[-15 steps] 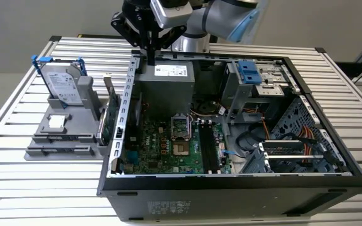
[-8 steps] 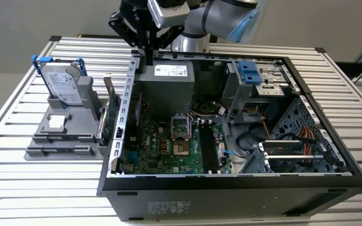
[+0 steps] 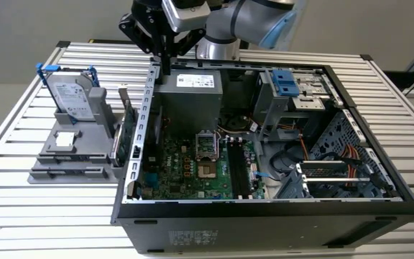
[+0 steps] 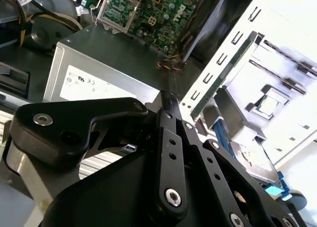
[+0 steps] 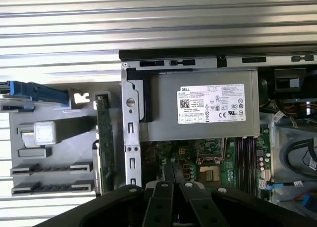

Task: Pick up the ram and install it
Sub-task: 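Reach for the ram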

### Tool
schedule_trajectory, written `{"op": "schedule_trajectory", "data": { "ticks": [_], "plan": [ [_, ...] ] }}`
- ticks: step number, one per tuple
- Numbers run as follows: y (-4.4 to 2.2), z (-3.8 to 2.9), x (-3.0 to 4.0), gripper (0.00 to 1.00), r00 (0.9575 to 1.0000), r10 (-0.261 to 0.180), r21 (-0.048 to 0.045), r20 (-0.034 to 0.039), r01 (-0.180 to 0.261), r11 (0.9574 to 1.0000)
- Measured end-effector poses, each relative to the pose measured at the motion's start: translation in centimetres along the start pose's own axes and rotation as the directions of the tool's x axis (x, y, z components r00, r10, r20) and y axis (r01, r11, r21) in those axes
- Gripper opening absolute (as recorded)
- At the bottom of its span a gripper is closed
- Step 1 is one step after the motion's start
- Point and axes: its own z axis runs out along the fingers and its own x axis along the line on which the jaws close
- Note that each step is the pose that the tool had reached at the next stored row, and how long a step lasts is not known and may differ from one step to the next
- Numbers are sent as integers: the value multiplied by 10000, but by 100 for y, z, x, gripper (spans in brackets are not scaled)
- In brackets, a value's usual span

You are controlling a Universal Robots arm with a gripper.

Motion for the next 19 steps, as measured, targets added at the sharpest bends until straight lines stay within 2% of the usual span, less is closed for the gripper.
{"op": "schedule_trajectory", "data": {
  "ticks": [19],
  "plan": [
    [-7,-2,112,0,10000,0,1,-11,0,10000]
  ]
}}
